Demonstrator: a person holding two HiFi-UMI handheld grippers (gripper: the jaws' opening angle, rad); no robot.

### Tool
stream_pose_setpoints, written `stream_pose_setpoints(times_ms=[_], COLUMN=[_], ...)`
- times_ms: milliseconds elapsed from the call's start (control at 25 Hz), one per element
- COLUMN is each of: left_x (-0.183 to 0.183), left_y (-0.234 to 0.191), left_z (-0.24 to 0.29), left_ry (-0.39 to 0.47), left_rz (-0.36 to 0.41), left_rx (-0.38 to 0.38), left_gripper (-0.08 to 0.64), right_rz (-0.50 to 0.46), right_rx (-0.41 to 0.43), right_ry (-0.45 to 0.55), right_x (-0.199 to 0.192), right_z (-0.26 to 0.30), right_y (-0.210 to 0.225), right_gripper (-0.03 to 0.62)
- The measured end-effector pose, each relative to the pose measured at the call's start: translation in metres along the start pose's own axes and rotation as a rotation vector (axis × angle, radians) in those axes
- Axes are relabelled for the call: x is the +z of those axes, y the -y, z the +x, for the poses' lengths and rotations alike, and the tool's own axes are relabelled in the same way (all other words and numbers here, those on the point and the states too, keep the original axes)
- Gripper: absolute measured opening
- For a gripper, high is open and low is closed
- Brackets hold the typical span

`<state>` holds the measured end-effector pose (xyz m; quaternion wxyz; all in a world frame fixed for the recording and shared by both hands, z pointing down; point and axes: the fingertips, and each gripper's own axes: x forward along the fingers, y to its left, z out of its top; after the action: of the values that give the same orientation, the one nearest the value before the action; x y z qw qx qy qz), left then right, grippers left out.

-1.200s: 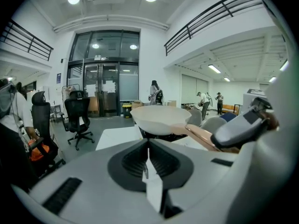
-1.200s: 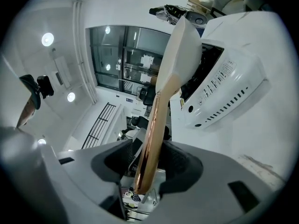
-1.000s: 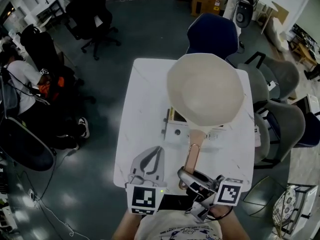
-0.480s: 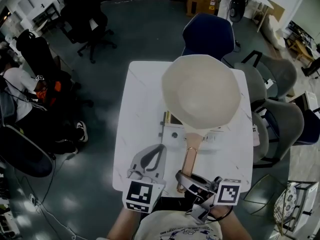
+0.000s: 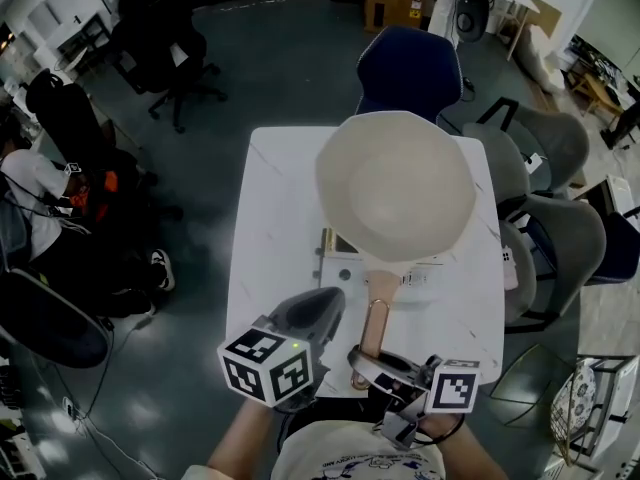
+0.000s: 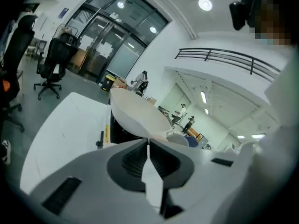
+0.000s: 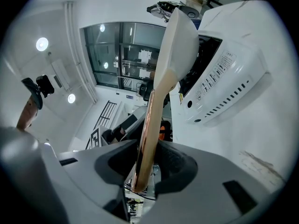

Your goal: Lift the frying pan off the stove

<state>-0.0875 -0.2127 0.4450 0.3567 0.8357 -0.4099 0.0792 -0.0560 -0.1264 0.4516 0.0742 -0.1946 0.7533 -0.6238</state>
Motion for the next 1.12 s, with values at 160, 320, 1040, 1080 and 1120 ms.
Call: stream_pose_setpoints(times_ms=[160,320,1040,1080,1120], left_x=[0.003,0.004,0.003,0.003,0.004], left_y=[0.007,0.005,0.013,0.014,0.014], left_z=[0.009,0.018,0.044,0.045,0.047], left_ry=[-0.045,-0.065,-0.153,-0.152,-0.152], left_rz=[-0.002,-0.027,-0.308,-0.34,-0.371], left_rx=[-0.077,-0.1,-0.271,-0.289,-0.306], left_gripper=[0.02,0.021,0.137,0.148,0.16], right_rz=[-0.002,0.0,0.003,0.003,0.003], right_rx=[-0.002,-0.005,-0.008,-0.008,-0.009], right_ry=[-0.002,0.0,-0.01,-0.01,-0.01], right_x=[0.0,-0.001,0.0,0.0,0.0], right_z=[0.001,0.0,0.0,0.0,0.0], right_y=[-0.001,0.0,-0.001,0.0,0.0], right_gripper=[0.137,0.137,0.137,0.137,0.137])
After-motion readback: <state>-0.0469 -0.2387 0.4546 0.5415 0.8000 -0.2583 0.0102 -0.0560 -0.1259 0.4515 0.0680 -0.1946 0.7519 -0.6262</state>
